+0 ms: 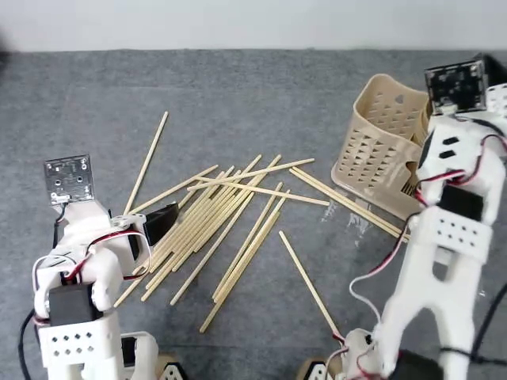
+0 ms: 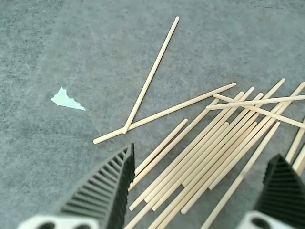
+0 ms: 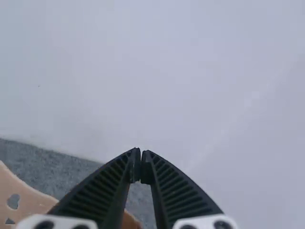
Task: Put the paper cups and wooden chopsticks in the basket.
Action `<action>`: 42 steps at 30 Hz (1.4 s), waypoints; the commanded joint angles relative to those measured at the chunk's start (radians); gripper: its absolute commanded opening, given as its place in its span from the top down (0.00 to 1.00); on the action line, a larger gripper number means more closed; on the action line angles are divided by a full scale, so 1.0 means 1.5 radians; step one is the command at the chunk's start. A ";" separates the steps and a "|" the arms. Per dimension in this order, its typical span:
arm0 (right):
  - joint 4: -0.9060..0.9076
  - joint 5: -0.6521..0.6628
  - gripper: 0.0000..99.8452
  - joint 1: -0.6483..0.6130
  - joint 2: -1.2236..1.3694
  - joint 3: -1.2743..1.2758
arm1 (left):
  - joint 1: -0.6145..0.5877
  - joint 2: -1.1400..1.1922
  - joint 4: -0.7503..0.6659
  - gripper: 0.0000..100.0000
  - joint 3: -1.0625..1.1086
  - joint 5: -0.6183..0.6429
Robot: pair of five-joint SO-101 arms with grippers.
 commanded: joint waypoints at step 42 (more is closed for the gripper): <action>0.523 -0.085 0.97 -0.286 -0.380 0.110 | -0.002 -0.009 0.001 0.60 -0.006 -0.003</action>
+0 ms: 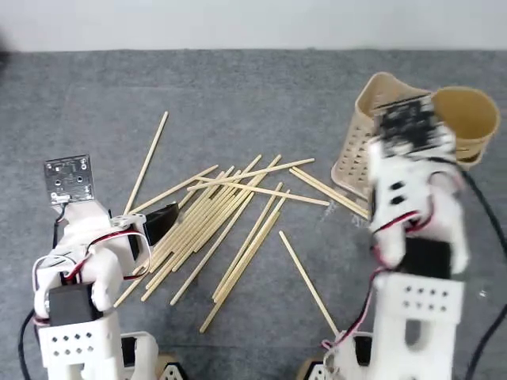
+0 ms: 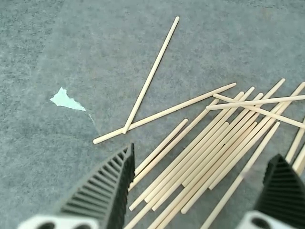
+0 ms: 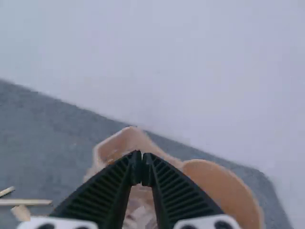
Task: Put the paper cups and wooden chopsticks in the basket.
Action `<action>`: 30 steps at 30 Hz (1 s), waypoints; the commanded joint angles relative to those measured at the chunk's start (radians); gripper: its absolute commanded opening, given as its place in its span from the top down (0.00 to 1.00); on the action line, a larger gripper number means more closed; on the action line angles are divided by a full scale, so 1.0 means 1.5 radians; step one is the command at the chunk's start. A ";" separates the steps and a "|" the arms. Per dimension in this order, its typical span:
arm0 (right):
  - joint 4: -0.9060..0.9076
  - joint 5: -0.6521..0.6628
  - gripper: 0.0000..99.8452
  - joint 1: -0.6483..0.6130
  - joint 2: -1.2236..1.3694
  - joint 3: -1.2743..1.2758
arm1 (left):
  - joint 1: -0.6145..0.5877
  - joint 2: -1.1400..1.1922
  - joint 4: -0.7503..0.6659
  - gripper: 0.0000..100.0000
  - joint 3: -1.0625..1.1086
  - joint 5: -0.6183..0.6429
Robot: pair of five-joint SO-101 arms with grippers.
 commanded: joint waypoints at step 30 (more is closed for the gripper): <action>0.275 -0.006 0.92 -0.175 0.052 0.014 | -0.166 -0.009 -0.008 0.60 0.094 0.014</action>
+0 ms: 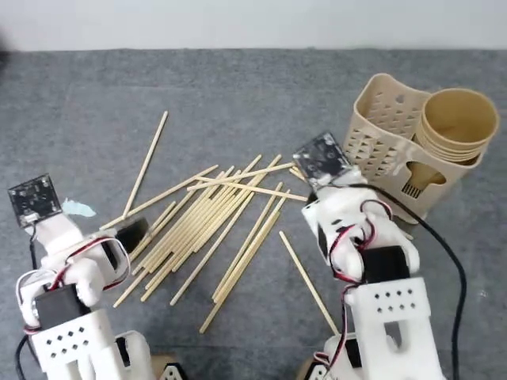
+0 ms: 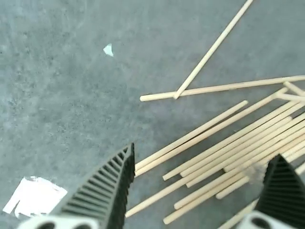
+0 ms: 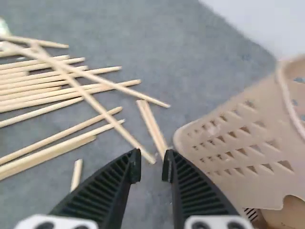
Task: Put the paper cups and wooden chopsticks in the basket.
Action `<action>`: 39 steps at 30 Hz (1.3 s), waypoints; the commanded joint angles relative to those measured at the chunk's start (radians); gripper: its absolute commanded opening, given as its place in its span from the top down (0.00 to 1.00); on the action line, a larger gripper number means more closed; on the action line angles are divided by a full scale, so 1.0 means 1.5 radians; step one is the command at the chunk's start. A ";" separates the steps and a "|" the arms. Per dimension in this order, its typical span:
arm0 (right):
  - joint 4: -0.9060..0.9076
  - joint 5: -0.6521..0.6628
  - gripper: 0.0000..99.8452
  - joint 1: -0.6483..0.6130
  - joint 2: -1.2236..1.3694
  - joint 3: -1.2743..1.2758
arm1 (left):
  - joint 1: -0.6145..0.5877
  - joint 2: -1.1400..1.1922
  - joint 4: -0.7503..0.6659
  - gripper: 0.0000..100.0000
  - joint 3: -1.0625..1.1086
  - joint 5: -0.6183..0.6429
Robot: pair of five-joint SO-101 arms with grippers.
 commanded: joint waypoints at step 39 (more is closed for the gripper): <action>0.066 -0.046 0.92 -0.092 0.624 -0.211 | -0.004 -0.009 -0.137 0.60 0.121 -0.008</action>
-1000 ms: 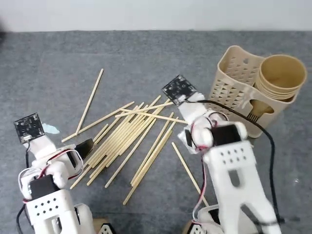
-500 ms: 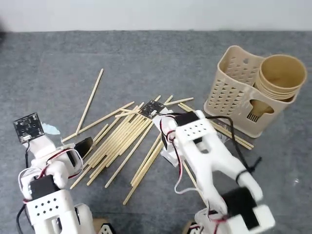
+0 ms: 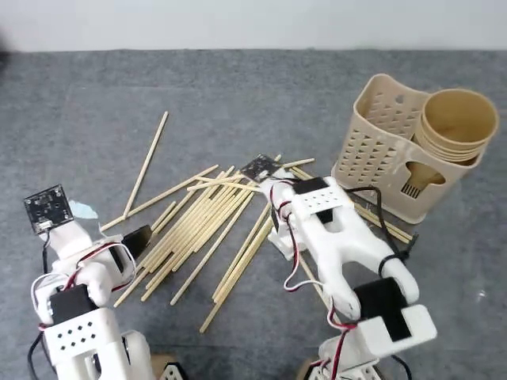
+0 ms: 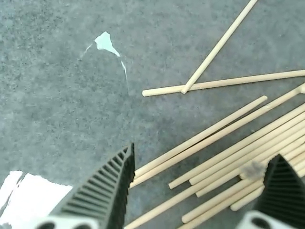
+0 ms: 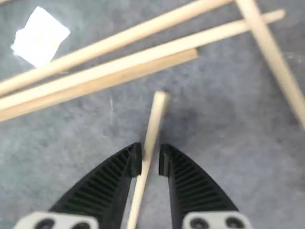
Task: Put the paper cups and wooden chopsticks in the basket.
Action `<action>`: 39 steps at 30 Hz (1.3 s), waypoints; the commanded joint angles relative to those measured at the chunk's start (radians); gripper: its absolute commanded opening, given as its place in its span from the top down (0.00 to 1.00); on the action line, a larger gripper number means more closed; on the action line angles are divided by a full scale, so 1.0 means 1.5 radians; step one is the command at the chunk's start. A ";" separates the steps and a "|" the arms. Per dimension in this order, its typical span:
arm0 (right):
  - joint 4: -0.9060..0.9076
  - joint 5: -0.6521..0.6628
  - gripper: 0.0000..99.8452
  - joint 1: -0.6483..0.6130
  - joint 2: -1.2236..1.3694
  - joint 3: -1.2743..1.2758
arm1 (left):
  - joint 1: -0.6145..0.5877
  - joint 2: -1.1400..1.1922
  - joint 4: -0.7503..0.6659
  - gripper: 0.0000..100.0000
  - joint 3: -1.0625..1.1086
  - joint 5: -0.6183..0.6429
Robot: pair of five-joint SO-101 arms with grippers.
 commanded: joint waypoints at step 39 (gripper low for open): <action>0.246 -0.007 0.99 0.070 -0.321 -0.446 | 0.003 -0.009 -0.015 0.60 -0.007 -0.008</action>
